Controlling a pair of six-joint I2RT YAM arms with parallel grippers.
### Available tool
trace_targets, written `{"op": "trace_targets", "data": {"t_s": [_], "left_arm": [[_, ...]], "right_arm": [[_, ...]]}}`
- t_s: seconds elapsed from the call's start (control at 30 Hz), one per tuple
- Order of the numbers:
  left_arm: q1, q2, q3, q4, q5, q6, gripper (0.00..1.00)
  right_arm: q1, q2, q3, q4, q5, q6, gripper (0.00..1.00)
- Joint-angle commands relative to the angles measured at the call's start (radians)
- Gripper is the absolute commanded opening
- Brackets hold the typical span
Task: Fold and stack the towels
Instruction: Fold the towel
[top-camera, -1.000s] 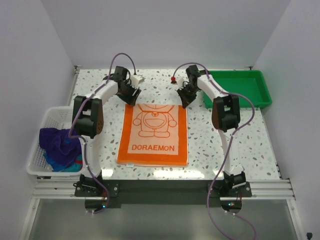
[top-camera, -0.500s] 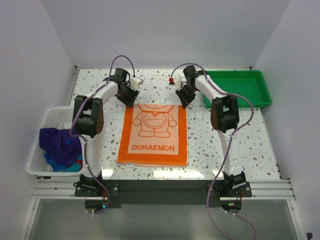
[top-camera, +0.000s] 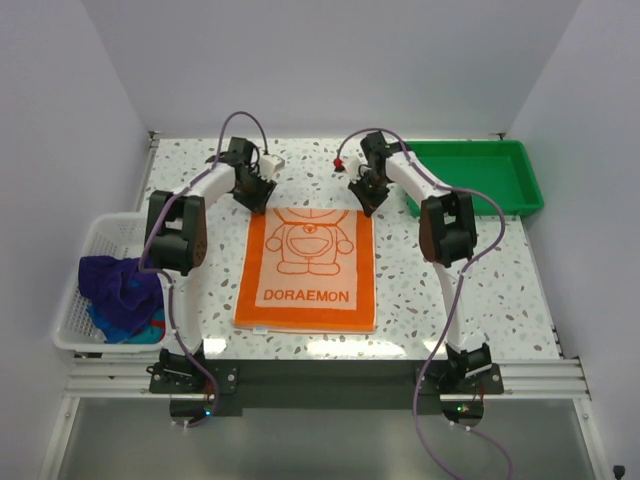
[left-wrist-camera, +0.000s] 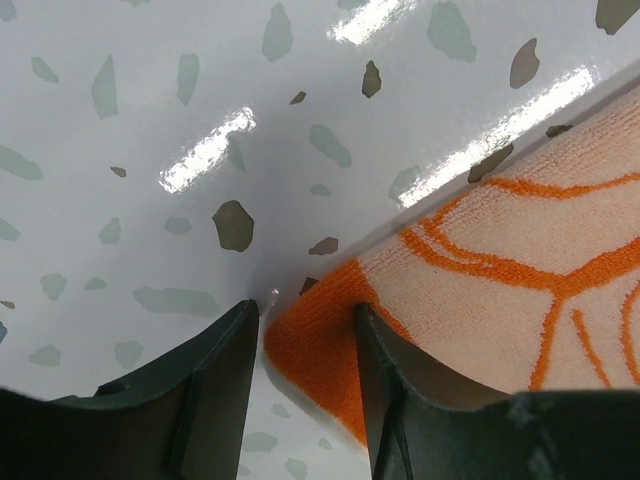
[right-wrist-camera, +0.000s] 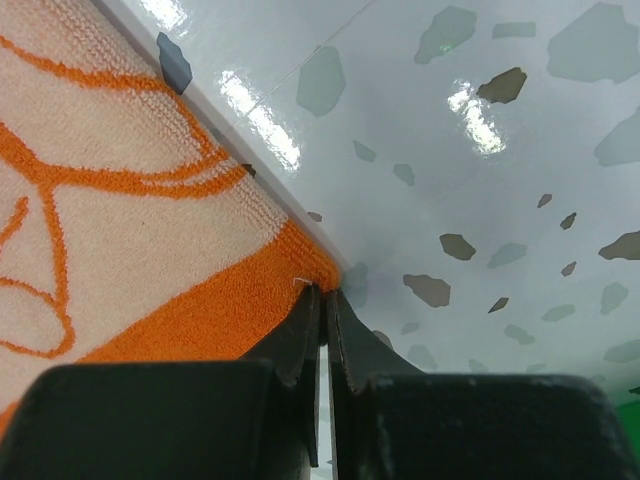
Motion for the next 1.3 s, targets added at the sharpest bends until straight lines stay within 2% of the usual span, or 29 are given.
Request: {"op": "trace_targets", "data": {"t_s": [0.0,0.17,0.33,0.5,0.53,0.6,0.63,0.77,0.97,1.17,1.27], "left_arm": [[0.035,0.037,-0.032,-0.056,-0.044,0.004,0.47],[0.055,0.071,-0.006,-0.089,-0.043,0.008,0.41],[0.061,0.095,0.011,-0.115,-0.033,0.007,0.41],[0.071,0.123,0.017,-0.133,-0.026,0.023,0.23],[0.071,0.129,0.021,-0.135,-0.027,0.027,0.14],[0.071,0.132,0.037,-0.142,-0.029,0.031,0.02],[0.071,0.134,0.048,-0.153,-0.029,0.037,0.0],[0.071,0.105,0.086,-0.135,-0.03,0.05,0.0],[0.069,0.034,0.136,0.02,-0.007,0.039,0.0],[0.069,-0.092,0.044,0.167,-0.007,-0.015,0.0],[0.069,-0.182,-0.077,0.241,-0.003,-0.055,0.0]], "right_arm": [[-0.01,0.052,-0.05,-0.01,0.133,-0.031,0.0],[-0.01,0.05,-0.059,-0.005,0.161,-0.026,0.0],[-0.008,0.046,-0.07,0.002,0.195,-0.029,0.0],[-0.008,0.041,-0.042,0.019,0.225,-0.02,0.0],[-0.008,0.038,-0.023,0.024,0.227,-0.011,0.0],[-0.008,0.017,-0.012,0.056,0.238,-0.005,0.0],[-0.008,0.007,-0.009,0.07,0.251,0.0,0.0],[-0.008,-0.051,0.002,0.148,0.279,0.004,0.0],[-0.006,-0.14,0.011,0.31,0.33,0.024,0.0],[0.001,-0.192,-0.013,0.373,0.322,0.041,0.0],[0.004,-0.238,-0.079,0.392,0.319,0.058,0.0]]}}
